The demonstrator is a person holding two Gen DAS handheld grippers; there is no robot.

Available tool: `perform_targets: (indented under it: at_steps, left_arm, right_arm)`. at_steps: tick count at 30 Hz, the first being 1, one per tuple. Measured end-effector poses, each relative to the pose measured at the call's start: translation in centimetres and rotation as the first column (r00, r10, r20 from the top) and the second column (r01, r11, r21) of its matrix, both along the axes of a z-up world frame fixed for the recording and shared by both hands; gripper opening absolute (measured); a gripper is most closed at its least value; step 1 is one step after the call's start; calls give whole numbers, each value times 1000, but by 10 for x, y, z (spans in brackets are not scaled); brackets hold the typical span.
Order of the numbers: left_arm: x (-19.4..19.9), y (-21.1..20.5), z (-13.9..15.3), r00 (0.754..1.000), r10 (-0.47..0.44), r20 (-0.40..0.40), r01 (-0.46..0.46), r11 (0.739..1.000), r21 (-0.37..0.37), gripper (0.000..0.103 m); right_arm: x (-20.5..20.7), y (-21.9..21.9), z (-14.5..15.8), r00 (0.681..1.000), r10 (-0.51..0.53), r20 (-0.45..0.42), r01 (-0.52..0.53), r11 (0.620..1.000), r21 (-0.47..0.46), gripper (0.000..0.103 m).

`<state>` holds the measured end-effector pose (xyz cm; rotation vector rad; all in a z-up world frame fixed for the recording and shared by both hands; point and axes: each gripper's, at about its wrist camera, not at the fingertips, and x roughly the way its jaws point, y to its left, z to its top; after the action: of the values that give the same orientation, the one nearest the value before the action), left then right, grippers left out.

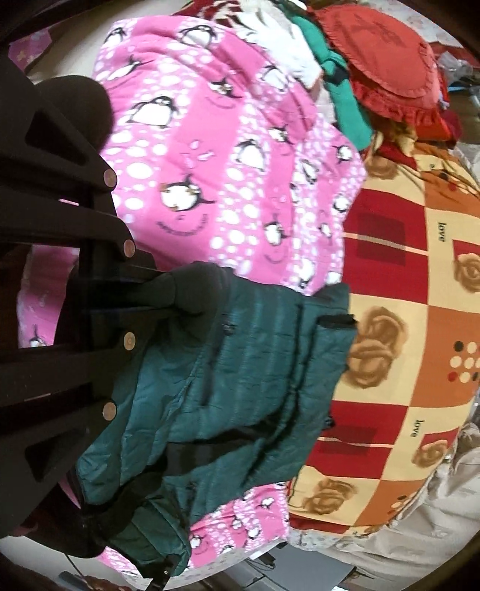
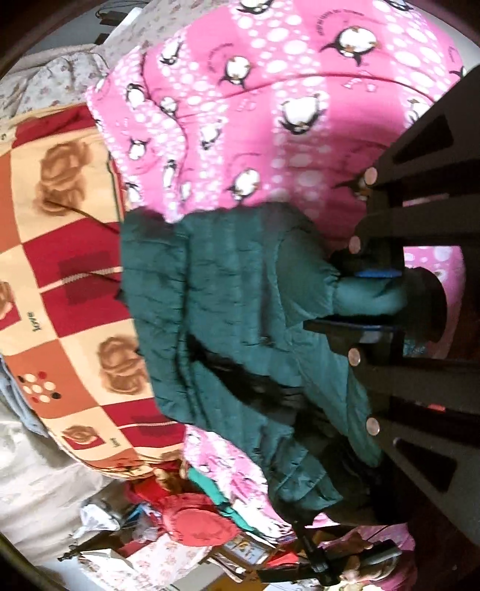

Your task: Fold large clothes

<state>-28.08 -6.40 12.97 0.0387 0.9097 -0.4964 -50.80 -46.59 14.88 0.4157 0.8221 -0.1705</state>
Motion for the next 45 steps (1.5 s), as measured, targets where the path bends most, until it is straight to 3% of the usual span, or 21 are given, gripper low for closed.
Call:
perform_targets:
  at_steps: [14,30,45]
  left_arm:
    - [37,-24,32,998,27,64,-23,998,-61,0]
    - [123,-88,60,983,93,155,-86,995,-51,0]
    - [227,-149,36,971,168,169,-173,985,15,0]
  right_arm:
    - [40,-25,20,997,-56,46,57,998,-34,17]
    - [137,-78,40,991,-127,42,131,986,-107,17]
    - [267,-138,26,983,-179,-32,172,974,-150,17]
